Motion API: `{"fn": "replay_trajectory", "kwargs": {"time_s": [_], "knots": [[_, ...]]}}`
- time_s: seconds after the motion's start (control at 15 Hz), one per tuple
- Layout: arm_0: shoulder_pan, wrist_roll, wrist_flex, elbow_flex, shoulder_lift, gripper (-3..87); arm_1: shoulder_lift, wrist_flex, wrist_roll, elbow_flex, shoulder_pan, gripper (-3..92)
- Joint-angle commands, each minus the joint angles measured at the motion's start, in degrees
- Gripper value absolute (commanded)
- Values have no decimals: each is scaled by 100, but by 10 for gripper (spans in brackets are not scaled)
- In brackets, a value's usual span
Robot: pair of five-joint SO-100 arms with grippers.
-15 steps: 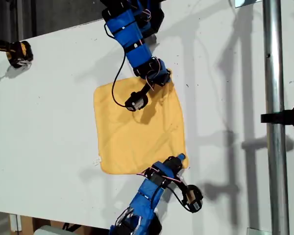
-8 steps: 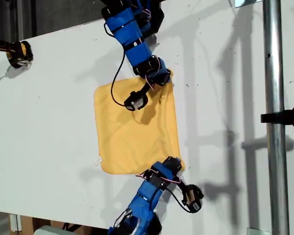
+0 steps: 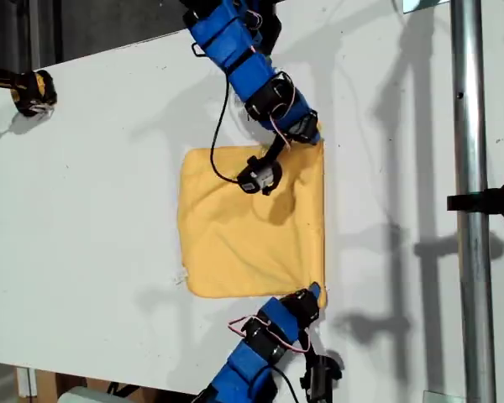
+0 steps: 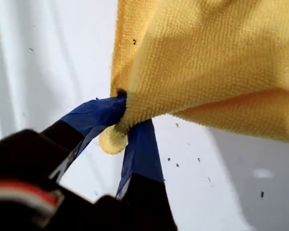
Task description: Grasp corners of a towel and fold twice.
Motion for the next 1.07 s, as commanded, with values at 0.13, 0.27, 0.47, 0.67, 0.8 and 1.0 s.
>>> {"fn": "replay_trajectory", "kwargs": {"time_s": [0.13,0.27,0.47,0.67,0.8,1.0], "knots": [[-316,-114,237,255,923,-15,88,940,-53,-914,589,-1],[-1187,-35,334,1160,2118,-15,712,1336,-325,-703,1556,-1],[-2698,448,483,2646,4104,-15,1257,1670,-940,-439,2988,-1],[-4236,888,650,3753,5528,-15,1582,1380,-1573,35,4324,-1],[-5001,1318,721,4017,5959,-15,1608,967,-1978,211,5054,-1],[-5748,1793,378,4078,5968,-15,1573,272,-2470,255,5950,-1]]}}
